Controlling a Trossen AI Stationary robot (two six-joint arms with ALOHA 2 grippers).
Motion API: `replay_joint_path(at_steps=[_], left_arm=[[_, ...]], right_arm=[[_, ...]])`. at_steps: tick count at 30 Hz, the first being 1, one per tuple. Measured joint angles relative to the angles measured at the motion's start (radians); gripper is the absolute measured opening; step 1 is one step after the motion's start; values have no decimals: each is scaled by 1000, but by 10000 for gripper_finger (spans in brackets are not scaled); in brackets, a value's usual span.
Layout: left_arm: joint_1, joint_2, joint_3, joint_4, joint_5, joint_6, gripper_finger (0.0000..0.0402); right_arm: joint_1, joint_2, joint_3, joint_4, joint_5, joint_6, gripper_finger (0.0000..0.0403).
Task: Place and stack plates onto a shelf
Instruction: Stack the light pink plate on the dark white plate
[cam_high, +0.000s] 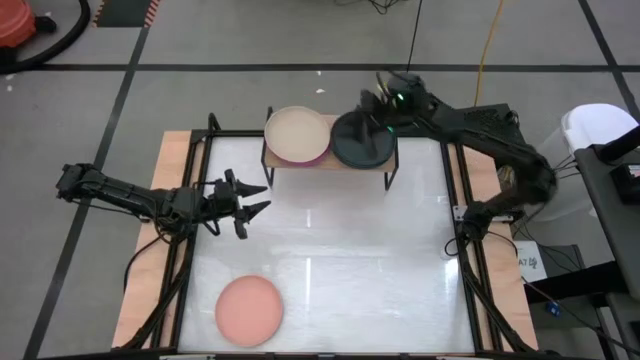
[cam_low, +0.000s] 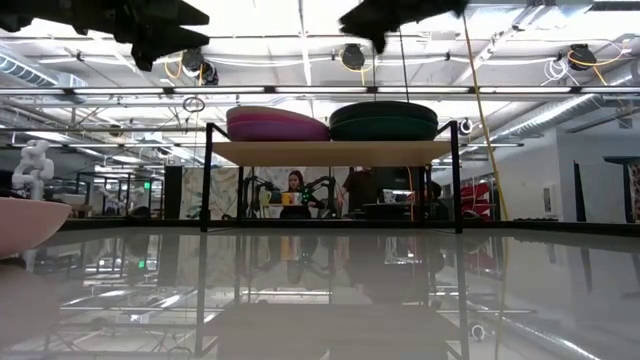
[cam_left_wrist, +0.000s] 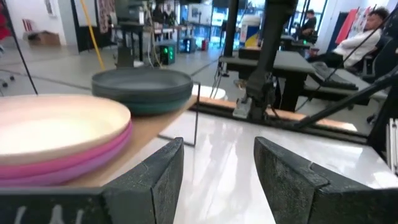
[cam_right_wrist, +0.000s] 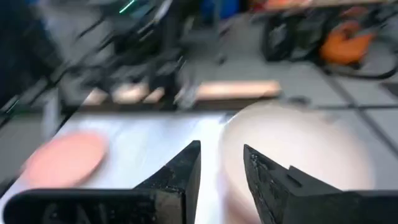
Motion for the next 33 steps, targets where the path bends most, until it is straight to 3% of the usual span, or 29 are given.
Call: replay_joint_path(at_steps=[3,7,13,17,20,24,33], left_arm=[[1,0,0,-17,1,-8,200],[1,7,0,-4,-9,4,200],[1,47,0,28,-15,20,200],[1,97,0,51,-22,15,200],[1,147,0,51,-22,-65,200],[1,214,38,-46,29,-133,200],[1,425,538,-839,352,-292,200]], right_arm=[[72,-139,-120,-100,4,-58,105],[194,-332,-415,0,52,-25,105],[348,-565,-905,478,197,170,105],[410,-633,-1131,857,262,196,105],[418,-664,-1211,989,288,220,105],[414,-699,-1224,967,291,261,105],[414,-710,-1224,953,288,254,105]])
